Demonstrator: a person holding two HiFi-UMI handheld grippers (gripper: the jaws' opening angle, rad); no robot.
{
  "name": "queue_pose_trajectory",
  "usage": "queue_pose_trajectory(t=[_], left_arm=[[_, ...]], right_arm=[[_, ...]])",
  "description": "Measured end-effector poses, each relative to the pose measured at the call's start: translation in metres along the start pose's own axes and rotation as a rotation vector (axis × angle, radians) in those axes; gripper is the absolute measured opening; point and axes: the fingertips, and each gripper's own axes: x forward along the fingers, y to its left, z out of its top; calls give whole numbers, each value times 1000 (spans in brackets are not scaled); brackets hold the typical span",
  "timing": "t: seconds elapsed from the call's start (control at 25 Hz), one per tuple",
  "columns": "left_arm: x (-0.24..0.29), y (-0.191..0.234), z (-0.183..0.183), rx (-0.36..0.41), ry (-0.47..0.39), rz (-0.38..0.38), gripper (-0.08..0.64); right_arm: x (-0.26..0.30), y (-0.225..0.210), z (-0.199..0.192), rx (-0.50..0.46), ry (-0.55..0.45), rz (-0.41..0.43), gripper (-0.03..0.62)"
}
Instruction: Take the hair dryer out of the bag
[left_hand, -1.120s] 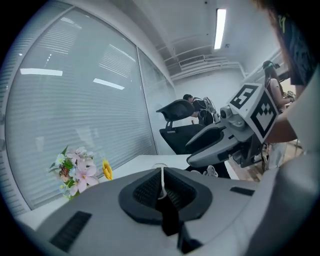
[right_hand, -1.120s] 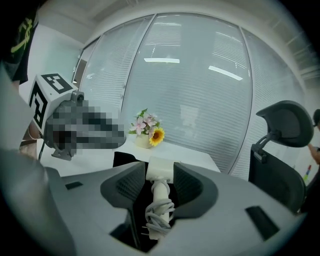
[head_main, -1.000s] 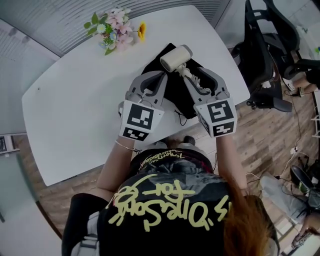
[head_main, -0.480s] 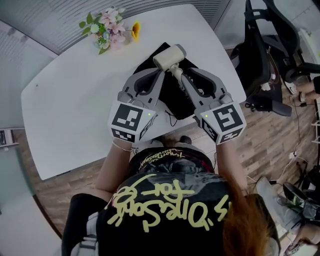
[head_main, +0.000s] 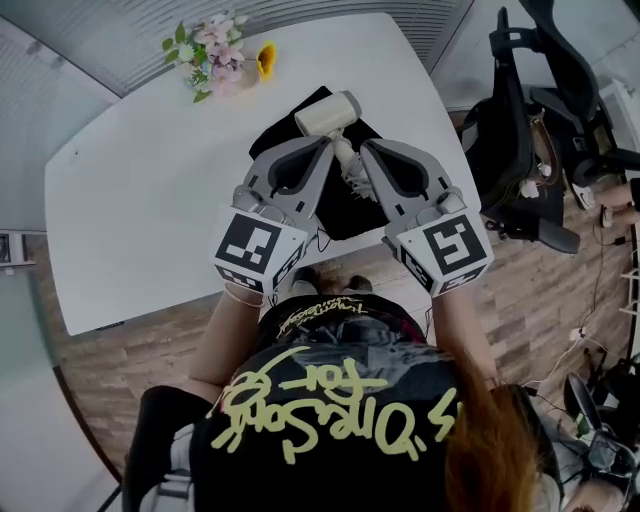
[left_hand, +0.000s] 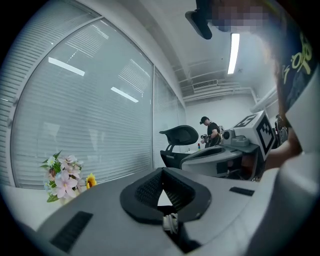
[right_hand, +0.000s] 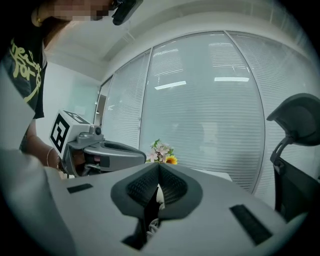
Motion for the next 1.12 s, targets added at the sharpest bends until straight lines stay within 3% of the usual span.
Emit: queue_pose_trajectory(t=[0.64,1.12], left_arm=[[-2,-29,15,-2,-18,43,-8],[4,-59,15,-13,-23,29,-8]], right_arm=[[-23,1,9,9,-63,97,3],[-51,4,-4,-22,-33,124,3]])
